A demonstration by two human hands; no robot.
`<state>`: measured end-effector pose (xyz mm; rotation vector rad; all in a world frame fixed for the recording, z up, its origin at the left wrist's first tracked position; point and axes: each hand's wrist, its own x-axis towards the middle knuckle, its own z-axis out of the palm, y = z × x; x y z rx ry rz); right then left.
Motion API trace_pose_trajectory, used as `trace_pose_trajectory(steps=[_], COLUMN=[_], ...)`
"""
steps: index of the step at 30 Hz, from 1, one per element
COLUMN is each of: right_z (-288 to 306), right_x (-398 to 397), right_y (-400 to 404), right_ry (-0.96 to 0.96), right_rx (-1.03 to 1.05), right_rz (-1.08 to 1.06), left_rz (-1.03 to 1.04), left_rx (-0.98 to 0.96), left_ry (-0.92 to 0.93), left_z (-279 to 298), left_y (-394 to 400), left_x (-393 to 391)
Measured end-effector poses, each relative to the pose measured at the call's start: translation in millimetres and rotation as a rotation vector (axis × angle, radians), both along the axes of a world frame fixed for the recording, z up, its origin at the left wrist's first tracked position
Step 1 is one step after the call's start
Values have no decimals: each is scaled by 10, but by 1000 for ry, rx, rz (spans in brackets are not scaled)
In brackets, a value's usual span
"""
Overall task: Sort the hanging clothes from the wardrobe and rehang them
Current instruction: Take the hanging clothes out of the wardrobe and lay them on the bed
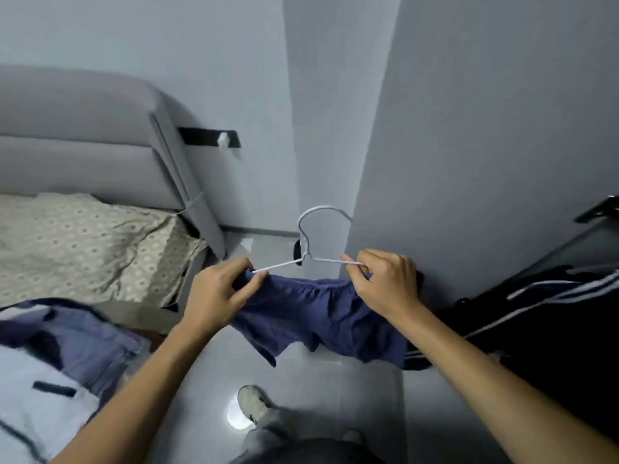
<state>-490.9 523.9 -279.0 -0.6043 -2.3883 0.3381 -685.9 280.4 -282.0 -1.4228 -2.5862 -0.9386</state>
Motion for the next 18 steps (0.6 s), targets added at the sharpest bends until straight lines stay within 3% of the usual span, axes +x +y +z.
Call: trace_pose_trajectory(steps=[18], right_z=[179], right_x=[-3348], right_y=[-2794], right_ry=[-180], right_rx=[-61], right_rz=[795], left_rz=[746], left_rx=[20], left_ry=[34], left_z=[-36], left_y=[-3464], left_x=[-1478])
